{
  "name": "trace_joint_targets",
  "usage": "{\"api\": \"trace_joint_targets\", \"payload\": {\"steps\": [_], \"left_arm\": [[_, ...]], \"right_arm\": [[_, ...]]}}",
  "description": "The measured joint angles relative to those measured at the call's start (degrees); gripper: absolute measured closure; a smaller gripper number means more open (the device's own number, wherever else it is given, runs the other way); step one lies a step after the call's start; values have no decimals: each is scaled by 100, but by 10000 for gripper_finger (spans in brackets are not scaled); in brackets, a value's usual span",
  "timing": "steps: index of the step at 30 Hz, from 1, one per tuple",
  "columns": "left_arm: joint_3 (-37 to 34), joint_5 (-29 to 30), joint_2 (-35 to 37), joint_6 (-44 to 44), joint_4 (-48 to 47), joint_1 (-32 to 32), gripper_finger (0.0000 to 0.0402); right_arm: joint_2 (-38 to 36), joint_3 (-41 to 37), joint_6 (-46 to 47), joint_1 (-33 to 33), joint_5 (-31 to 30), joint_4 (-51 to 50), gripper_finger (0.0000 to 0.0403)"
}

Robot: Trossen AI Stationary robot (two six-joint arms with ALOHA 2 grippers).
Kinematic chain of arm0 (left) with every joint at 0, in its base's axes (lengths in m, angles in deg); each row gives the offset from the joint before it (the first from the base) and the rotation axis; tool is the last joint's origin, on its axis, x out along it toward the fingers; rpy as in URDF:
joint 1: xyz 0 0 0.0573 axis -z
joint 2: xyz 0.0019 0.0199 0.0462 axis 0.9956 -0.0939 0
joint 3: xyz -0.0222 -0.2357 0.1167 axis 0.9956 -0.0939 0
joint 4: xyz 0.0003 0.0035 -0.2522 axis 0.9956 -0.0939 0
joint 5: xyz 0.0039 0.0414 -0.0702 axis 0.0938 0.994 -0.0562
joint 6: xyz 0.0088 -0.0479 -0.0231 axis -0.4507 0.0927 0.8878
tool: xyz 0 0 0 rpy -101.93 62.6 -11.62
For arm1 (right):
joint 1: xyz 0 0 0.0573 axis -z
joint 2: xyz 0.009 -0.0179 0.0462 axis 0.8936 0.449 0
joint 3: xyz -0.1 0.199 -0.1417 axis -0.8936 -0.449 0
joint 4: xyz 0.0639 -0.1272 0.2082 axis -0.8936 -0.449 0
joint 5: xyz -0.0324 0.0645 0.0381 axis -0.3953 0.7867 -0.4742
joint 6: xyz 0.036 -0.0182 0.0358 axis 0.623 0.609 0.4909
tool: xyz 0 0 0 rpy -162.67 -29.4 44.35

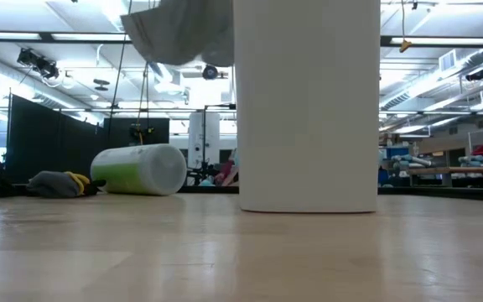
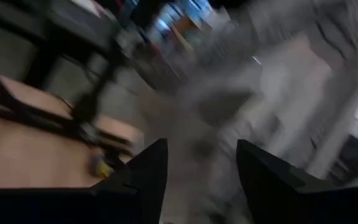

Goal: Place trash/remove bag and relplace
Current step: Put the gray trash bag into the trash bin

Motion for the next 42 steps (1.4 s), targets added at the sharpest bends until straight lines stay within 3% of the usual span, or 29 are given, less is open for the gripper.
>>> {"api": "trace_joint_targets", "payload": {"steps": [3, 9, 13, 16, 19, 22, 27, 32, 36, 42], "left_arm": [[0, -228, -4, 74, 1, -1, 401], [0, -371, -4, 211, 149, 2, 401], [0, -813, -4, 432, 421, 4, 401], [7, -1151, -55, 547, 662, 4, 401], [7, -1484, -130, 684, 705, 5, 401], [2, -1652, -148, 749, 664, 4, 401], [2, -1651, -130, 586, 756, -5, 401], [134, -1652, -102, 331, 782, -119, 402], [208, -1811, -49, 365, 1111, -361, 401], [199, -2576, -31, 643, 1758, -787, 401]], "right_arm": [[-17, -2, 4, 37, -591, -219, 225], [-159, -2, -365, 39, -796, -271, 222], [-306, -2, -274, 191, -1058, -545, 223], [-364, 0, -137, 368, -1054, -828, 225], [-369, 0, 154, 609, -609, -1096, 234], [-368, 0, 325, 751, -249, -1178, 269], [-343, 0, 56, 813, -123, -1148, 386], [-343, -2, -67, 761, -158, -922, 401], [-341, -4, -518, 543, -719, -378, 402], [-343, -4, -2206, 245, -2161, 1427, 403]]}}
